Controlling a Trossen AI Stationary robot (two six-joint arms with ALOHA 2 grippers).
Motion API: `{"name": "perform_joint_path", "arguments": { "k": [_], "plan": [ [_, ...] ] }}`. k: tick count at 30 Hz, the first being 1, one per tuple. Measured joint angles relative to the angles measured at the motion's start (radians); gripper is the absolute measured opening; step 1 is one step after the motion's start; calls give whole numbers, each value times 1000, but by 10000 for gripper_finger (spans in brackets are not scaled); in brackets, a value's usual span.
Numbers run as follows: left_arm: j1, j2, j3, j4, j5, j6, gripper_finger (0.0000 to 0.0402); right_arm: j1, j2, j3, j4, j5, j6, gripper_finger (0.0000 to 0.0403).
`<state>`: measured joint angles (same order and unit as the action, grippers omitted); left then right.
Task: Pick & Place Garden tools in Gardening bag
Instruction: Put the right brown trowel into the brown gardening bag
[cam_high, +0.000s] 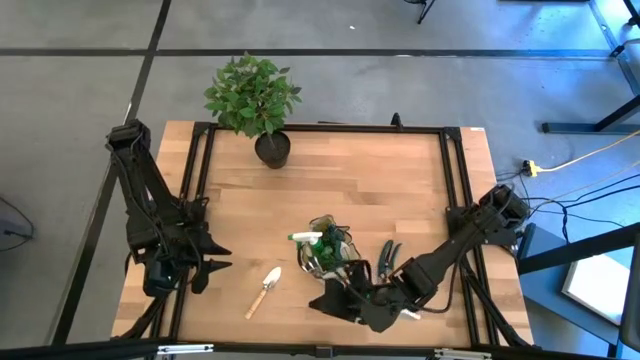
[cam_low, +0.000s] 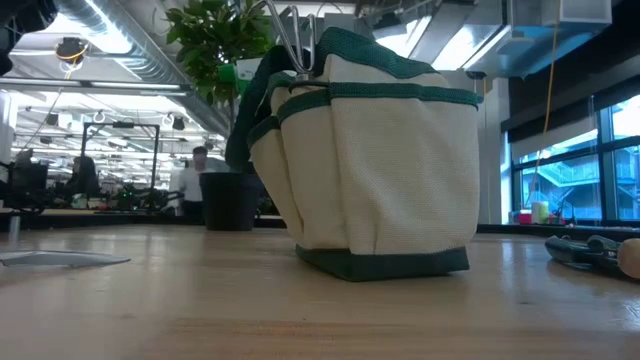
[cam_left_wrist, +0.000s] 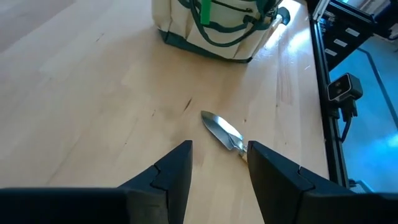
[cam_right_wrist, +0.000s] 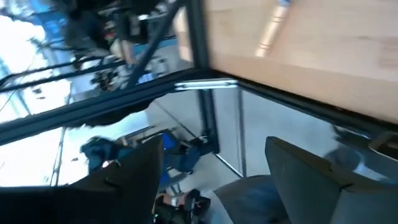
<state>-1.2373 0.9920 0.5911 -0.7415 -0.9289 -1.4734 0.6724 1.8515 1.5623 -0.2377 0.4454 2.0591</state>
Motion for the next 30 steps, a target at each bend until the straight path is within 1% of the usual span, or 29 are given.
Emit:
{"name": "perform_joint_path", "arguments": {
  "k": [4,7,8,11,13,16,19,22,25,28,30],
  "plan": [
    [1,0,0,0,-4,20,150,-17,0,0,107,7,-155,282],
    [5,-1,0,0,-4,21,149,-25,1,0,183,-32,-286,282],
    [6,-2,0,0,-4,21,148,-25,2,0,197,-49,-351,282],
    [7,-2,0,0,-3,21,147,-26,3,0,200,-102,-616,282],
    [7,-2,0,2,1,21,148,-25,3,0,169,-105,-750,282],
    [7,-2,0,6,2,-7,150,-29,4,0,52,-85,-788,279],
    [11,-2,0,13,-4,-41,148,-44,4,0,-89,-121,-802,273],
    [28,-2,0,13,-4,-88,146,-54,4,0,-266,-204,-841,266],
    [53,-2,0,13,-9,-161,146,-57,4,0,-456,-323,-918,261],
    [84,-2,0,21,-15,-242,145,-49,4,0,-634,-442,-1050,259],
    [104,-2,0,34,-24,-274,146,-33,4,0,-750,-479,-1147,259]
  ]
}}
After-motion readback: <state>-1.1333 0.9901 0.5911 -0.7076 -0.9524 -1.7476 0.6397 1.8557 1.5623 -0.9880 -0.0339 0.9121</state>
